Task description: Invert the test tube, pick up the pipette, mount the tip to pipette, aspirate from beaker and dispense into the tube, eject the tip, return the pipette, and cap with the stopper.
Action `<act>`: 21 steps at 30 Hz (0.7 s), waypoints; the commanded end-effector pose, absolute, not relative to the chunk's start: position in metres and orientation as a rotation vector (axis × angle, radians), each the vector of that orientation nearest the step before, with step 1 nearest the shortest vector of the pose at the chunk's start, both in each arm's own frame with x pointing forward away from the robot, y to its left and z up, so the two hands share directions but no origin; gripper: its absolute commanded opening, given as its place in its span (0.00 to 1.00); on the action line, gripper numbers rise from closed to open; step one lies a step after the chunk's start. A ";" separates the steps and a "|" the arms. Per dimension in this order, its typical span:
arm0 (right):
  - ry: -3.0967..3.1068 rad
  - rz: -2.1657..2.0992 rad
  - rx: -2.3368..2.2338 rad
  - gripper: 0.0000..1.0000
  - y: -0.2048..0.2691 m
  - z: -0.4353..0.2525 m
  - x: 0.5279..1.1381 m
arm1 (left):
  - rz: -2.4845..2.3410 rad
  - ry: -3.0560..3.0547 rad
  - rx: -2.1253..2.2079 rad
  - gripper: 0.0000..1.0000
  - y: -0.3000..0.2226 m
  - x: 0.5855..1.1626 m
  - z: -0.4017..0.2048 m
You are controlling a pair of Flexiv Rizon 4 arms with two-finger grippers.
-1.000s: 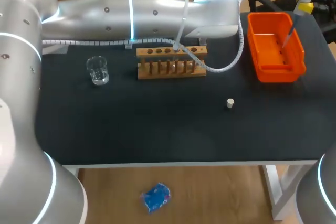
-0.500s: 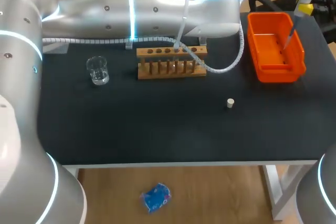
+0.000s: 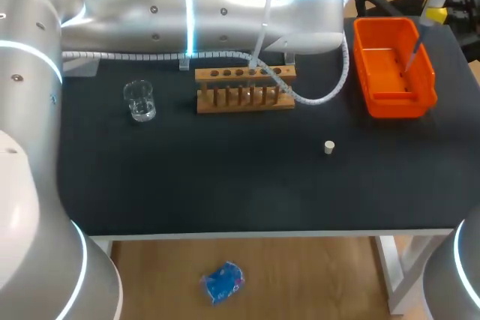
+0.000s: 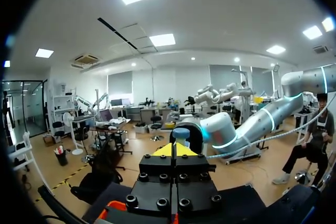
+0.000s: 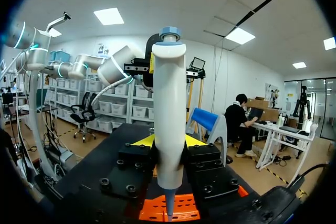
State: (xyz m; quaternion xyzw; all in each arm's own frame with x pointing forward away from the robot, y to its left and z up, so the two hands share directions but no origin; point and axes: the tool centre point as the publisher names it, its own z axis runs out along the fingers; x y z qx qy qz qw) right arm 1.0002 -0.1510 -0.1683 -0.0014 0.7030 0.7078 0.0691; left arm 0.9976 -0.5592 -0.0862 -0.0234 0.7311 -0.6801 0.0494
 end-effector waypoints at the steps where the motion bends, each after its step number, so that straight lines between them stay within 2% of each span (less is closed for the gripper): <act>1: 2.124 2.132 -0.014 0.00 -0.151 -0.160 1.003 | -2.078 2.232 -0.074 0.00 -0.561 0.999 -0.100; 9: 2.124 2.132 -0.014 0.00 -0.151 -0.160 1.003 | -2.080 2.226 -0.087 0.00 -0.559 1.000 -0.102; 21: 2.124 2.132 -0.014 0.00 -0.151 -0.160 1.003 | -2.098 2.132 0.007 0.00 -0.548 1.002 -0.063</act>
